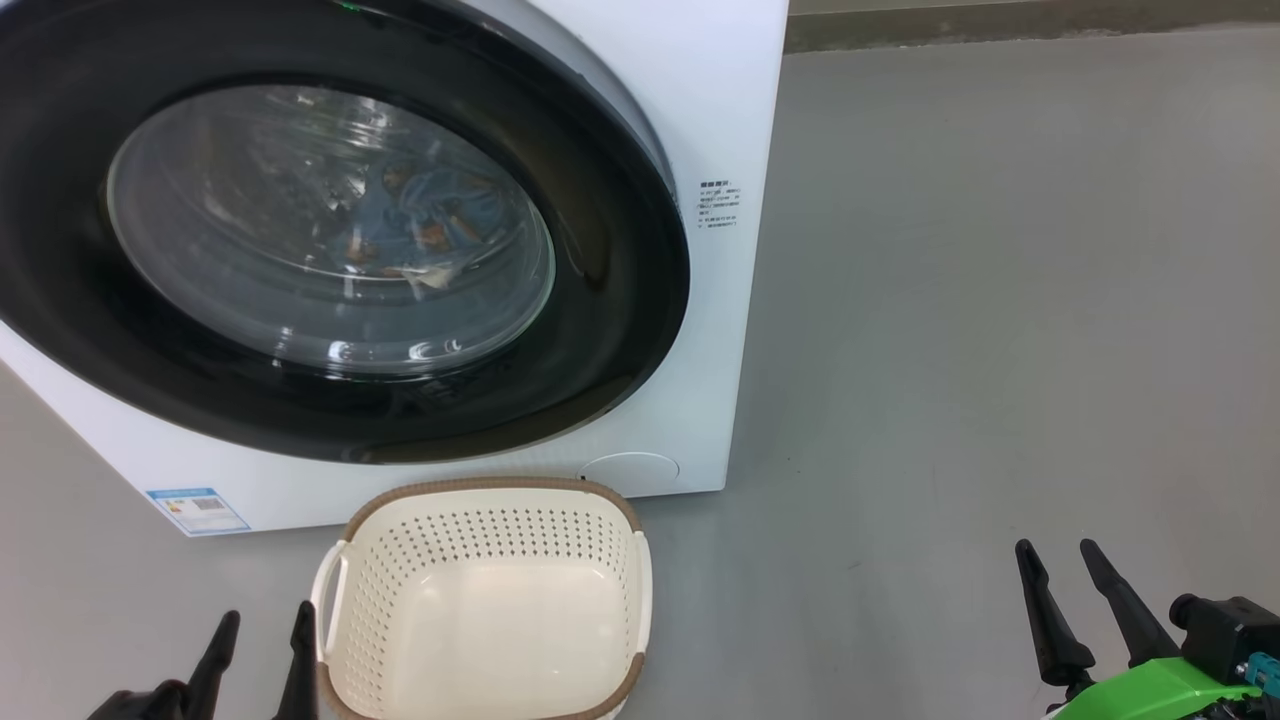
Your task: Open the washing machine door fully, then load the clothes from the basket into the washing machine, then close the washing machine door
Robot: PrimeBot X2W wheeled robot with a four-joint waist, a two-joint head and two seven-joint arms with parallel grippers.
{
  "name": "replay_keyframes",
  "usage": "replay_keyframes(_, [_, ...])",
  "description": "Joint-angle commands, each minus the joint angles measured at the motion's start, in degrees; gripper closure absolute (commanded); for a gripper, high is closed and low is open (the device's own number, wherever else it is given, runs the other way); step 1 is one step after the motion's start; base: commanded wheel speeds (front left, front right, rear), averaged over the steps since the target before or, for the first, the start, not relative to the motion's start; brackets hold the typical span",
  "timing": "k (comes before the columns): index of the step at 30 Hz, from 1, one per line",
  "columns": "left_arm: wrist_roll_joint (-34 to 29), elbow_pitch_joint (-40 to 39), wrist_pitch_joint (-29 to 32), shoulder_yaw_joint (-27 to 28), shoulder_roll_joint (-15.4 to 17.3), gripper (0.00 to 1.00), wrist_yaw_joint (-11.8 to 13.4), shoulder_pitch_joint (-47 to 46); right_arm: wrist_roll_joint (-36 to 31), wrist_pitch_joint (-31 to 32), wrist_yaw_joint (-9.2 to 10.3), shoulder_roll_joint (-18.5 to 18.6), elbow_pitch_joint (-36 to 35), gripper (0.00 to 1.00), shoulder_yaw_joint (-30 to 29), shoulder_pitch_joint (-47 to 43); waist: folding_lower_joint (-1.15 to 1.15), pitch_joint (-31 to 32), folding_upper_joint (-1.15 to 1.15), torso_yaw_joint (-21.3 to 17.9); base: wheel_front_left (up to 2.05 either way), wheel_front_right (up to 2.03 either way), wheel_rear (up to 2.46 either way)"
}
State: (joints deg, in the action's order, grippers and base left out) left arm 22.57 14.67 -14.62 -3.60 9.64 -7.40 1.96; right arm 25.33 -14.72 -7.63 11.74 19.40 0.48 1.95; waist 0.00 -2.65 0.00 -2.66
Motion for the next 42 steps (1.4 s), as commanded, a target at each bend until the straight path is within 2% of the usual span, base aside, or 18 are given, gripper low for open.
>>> replay_keyframes(1, [0.2,-1.0,-0.4,1.9,1.3,0.0,-0.1,-1.0,-0.3,-0.3,0.14,0.8,-1.4,0.0,1.1,0.1,0.0,-0.1,0.0,0.1,0.0,0.0,0.0])
replay_keyframes(9, [0.1,-1.2,-0.4,2.3,1.2,0.0,-0.1,-0.9,-0.3,-0.3,0.14,0.8,-1.4,0.0,1.2,0.3,0.0,-0.1,0.0,0.2,0.0,0.0,0.0])
replay_keyframes(10, [0.0,0.1,0.0,0.1,0.0,1.0,0.0,0.2,0.0,0.0,0.0,0.0,0.0,1.0,0.1,0.0,0.0,-0.1,0.0,0.2,0.0,0.0,0.0])
replay_keyframes(15, [0.2,2.8,0.1,-0.6,-2.1,1.0,0.0,0.8,0.2,0.1,0.0,-1.7,2.9,1.0,0.6,-0.6,0.0,-0.1,0.0,0.2,0.0,0.0,0.0])
replay_keyframes(22, [4.1,2.4,1.3,0.0,-2.3,1.0,0.0,0.4,3.9,1.3,0.01,-2.1,2.3,1.0,0.2,-0.4,0.13,0.2,0.0,0.3,0.0,0.0,0.0])
replay_keyframes(26, [6.4,2.4,1.9,0.3,-2.4,1.0,0.0,0.1,6.1,2.0,0.01,-2.3,2.1,1.0,-0.1,-0.2,0.01,0.1,0.0,0.4,0.0,0.0,0.0])
replay_keyframes(42, [15.3,2.0,4.6,1.6,-3.0,1.0,0.0,-1.1,14.6,4.7,0.03,-3.2,1.1,1.0,-1.1,0.5,0.0,0.4,0.0,0.7,0.0,0.0,0.0])
